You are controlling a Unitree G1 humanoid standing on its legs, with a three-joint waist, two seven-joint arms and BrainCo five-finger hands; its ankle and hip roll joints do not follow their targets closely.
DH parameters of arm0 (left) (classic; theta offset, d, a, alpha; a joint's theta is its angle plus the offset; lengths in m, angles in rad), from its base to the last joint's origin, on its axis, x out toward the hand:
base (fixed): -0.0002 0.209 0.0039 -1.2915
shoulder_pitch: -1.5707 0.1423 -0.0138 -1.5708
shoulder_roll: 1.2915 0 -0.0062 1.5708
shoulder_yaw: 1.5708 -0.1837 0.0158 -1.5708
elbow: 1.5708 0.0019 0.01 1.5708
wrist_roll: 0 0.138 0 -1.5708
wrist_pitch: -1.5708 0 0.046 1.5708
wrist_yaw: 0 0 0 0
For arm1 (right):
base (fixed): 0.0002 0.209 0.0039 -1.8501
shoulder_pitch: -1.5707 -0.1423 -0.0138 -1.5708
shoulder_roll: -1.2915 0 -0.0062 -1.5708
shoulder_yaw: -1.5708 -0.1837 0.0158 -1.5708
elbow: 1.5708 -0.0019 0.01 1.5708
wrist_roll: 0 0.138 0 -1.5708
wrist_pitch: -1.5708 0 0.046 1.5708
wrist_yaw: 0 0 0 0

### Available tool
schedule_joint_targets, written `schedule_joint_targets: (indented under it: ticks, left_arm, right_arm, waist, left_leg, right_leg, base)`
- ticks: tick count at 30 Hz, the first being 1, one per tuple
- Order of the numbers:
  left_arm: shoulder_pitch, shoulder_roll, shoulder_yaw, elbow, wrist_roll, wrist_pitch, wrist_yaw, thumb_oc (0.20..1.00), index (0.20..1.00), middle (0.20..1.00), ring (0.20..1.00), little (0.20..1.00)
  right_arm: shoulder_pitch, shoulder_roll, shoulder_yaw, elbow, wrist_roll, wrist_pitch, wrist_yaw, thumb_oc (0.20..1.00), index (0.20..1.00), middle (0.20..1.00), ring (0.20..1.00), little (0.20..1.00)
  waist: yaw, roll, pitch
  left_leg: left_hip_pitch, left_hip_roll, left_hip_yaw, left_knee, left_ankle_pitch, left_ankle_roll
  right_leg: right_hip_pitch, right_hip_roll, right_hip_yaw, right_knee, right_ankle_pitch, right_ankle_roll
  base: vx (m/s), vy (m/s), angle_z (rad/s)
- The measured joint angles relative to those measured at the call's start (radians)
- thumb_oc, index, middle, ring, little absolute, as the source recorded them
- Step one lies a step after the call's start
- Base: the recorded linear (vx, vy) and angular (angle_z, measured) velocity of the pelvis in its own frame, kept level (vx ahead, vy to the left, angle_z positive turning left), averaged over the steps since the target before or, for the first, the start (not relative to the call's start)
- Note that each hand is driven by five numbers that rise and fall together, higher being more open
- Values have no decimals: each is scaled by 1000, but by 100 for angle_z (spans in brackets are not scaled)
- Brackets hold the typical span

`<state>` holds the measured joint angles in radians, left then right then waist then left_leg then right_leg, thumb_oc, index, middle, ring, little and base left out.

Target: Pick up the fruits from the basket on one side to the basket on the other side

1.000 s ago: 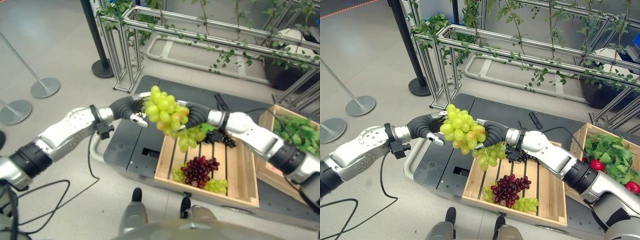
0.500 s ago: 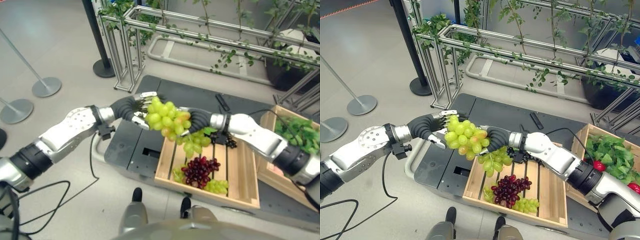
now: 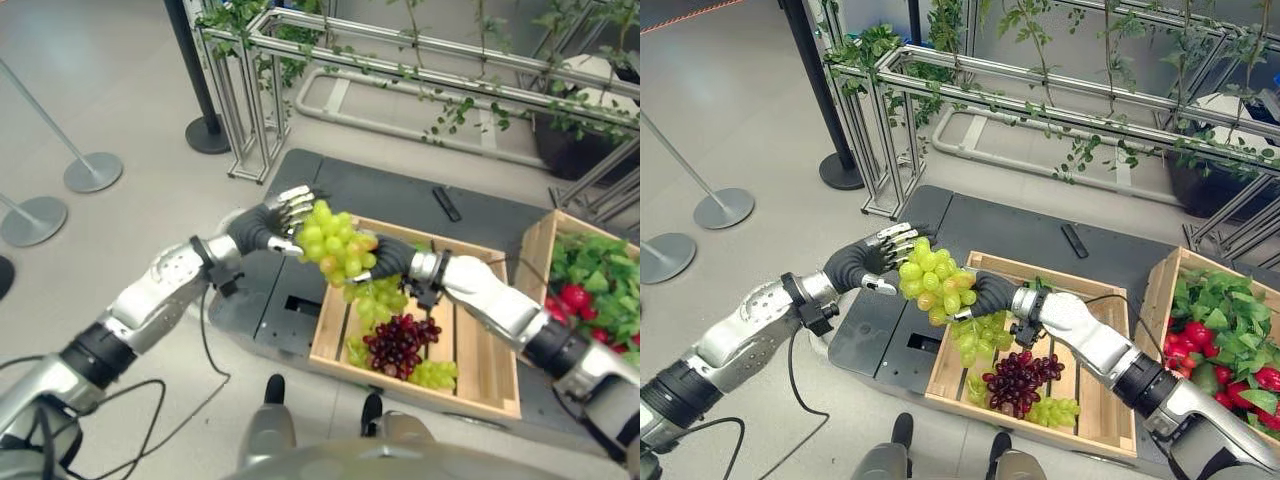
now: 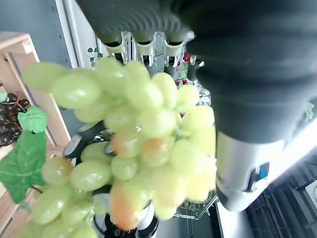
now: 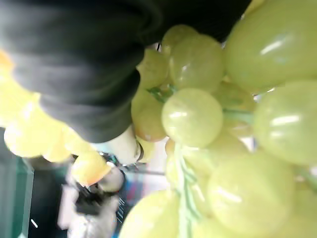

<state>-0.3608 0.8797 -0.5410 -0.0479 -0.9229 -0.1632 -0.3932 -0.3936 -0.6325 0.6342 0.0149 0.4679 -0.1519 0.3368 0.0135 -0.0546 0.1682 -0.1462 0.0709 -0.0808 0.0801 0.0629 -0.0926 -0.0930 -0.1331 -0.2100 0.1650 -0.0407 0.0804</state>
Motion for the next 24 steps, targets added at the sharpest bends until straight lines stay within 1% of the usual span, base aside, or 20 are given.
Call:
schedule_joint_targets:
  ticks: [2, 4, 7, 9, 10, 17, 21, 24]
  left_arm:
    - [10, -41, 38, 0, 7, -17, 10, 1000, 1000, 1000, 1000, 1000]
    - [30, -57, 72, 0, 8, -28, 21, 1000, 1000, 1000, 1000, 1000]
    - [32, -57, 74, 0, 47, -44, 39, 1000, 1000, 1000, 1000, 1000]
    - [56, -99, 100, 2, 47, -54, 47, 1000, 1000, 1000, 1000, 1000]
    - [65, -124, 101, 2, 48, -61, 56, 1000, 1000, 1000, 1000, 1000]
    - [91, -199, 114, 14, 48, -65, 84, 1000, 1000, 1000, 1000, 1000]
    - [103, -230, 126, 35, 48, -66, 91, 1000, 1000, 1000, 1000, 1000]
    - [107, -235, 131, 35, 48, -66, 99, 1000, 1000, 1000, 1000, 1000]
  right_arm:
    - [25, 40, -20, 2, 72, -1, -5, 200, 200, 200, 200, 200]
    - [26, 54, -22, -3, 114, -1, -5, 200, 200, 200, 200, 200]
    - [26, 63, -42, -8, 144, -2, -7, 200, 200, 200, 200, 200]
    - [35, 87, -63, -10, 170, -2, -8, 200, 200, 200, 200, 200]
    - [49, 117, -87, -10, 201, -3, -9, 200, 200, 200, 200, 200]
    - [49, 209, -92, -19, 342, -14, -17, 200, 200, 200, 200, 200]
    - [49, 220, -90, -58, 352, -21, -16, 200, 200, 200, 200, 200]
    - [49, 229, -85, -59, 382, -21, -15, 200, 200, 200, 200, 200]
  waist:
    - [1, 2, 1]
    - [-1, 3, 1]
    - [0, 5, 1]
    - [0, 7, 1]
    - [1, 8, 1]
    - [1, 11, 1]
    - [1, 12, 1]
    - [0, 13, 1]
  left_leg:
    - [1, 0, 0, -1, 0, 0]
    - [1, 0, 0, -2, 0, 0]
    - [1, 1, 0, -3, 0, 0]
    - [1, 0, 0, -4, 0, 0]
    - [1, 0, 0, -5, 0, 0]
    - [4, 1, 10, -6, 0, 0]
    - [13, 4, 19, -14, 0, 0]
    - [13, 5, 20, -16, 0, 0]
  right_leg:
    - [0, -1, 0, 0, 0, 1]
    - [0, 0, 0, -1, -1, 0]
    - [2, 1, 0, -6, 0, 0]
    - [2, 0, 0, -7, 0, 0]
    - [2, 1, 0, -9, 0, 0]
    - [3, 1, 3, -11, 0, 0]
    - [4, 2, 8, -11, 0, 0]
    - [4, 4, 9, -11, 0, 0]
  base:
    - [0, 0, 0]
    - [0, 0, 0]
    - [0, 0, 0]
    - [0, 0, 0]
    - [0, 0, 0]
    - [-1, 1, -1]
    - [-1, 0, -5]
    - [-1, 1, -1]
